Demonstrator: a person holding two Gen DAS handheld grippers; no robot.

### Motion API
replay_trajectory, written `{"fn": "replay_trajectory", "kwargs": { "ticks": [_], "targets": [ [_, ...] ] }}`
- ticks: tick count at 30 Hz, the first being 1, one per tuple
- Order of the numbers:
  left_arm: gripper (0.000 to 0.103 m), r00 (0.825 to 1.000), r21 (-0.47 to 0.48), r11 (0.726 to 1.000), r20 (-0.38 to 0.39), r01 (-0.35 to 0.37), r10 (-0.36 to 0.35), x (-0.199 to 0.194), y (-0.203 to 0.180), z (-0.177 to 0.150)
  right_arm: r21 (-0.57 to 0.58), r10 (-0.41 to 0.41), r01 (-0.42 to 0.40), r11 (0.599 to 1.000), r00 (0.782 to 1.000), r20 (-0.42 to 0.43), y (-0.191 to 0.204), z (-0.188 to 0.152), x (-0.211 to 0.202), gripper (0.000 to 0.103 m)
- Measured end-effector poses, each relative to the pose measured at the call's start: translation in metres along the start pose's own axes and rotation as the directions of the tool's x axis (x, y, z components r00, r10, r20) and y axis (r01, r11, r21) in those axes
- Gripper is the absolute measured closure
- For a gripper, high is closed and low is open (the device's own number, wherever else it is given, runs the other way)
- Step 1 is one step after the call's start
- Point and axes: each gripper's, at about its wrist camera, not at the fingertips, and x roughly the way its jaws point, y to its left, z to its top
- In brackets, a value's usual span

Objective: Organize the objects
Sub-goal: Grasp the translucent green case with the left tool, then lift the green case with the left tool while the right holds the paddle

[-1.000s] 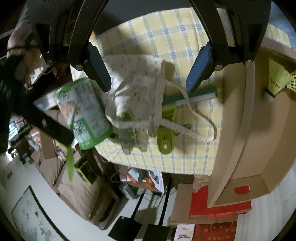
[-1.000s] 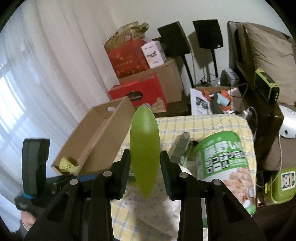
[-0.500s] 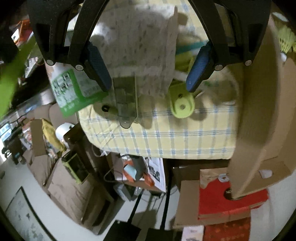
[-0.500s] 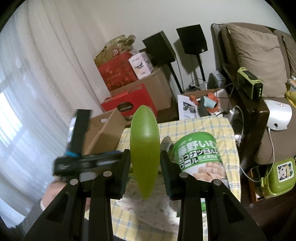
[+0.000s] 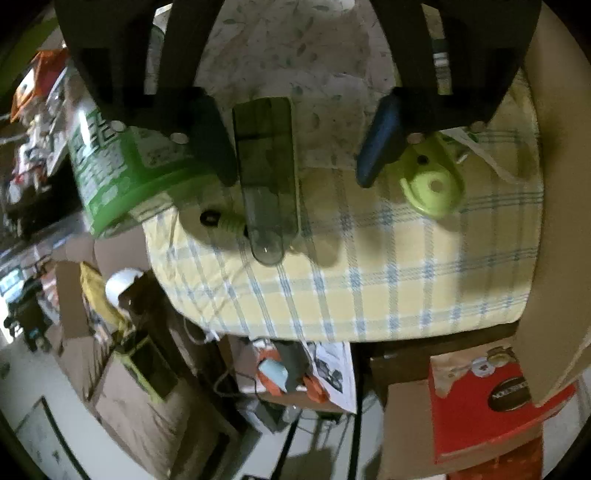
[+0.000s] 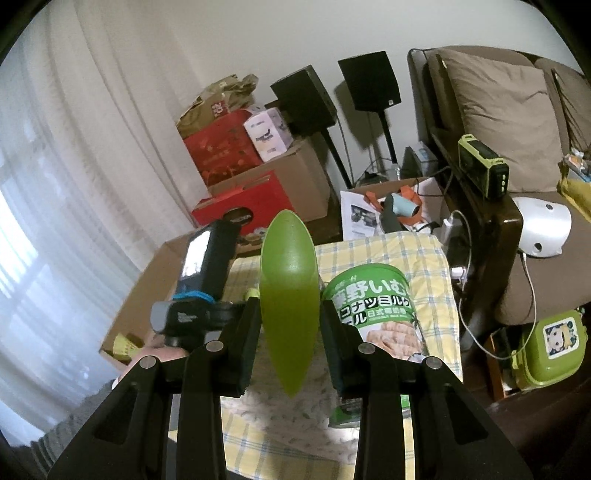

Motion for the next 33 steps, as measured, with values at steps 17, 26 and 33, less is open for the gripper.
{"fn": "replay_trajectory", "kwargs": {
  "ticks": [17,26,33],
  "targets": [
    [0.083,0.999,0.014,1.0,0.052,-0.018,0.017,-0.021,0.0,-0.001,-0.011,-0.013,0.013,1.0,1.0,-0.014,-0.002,-0.002,0.009,0.071],
    [0.083,0.982,-0.057,0.997,0.184,0.059,-0.048,-0.079,0.022,0.0,-0.053,-0.003,0.003,0.999,1.0,-0.012,0.02,0.003,0.014,0.07],
    [0.083,0.967,-0.052,0.997,0.25,0.062,-0.047,-0.127,0.034,-0.011,-0.075,0.015,-0.017,0.997,1.0,-0.026,0.04,0.009,0.022,0.07]
  ]
}}
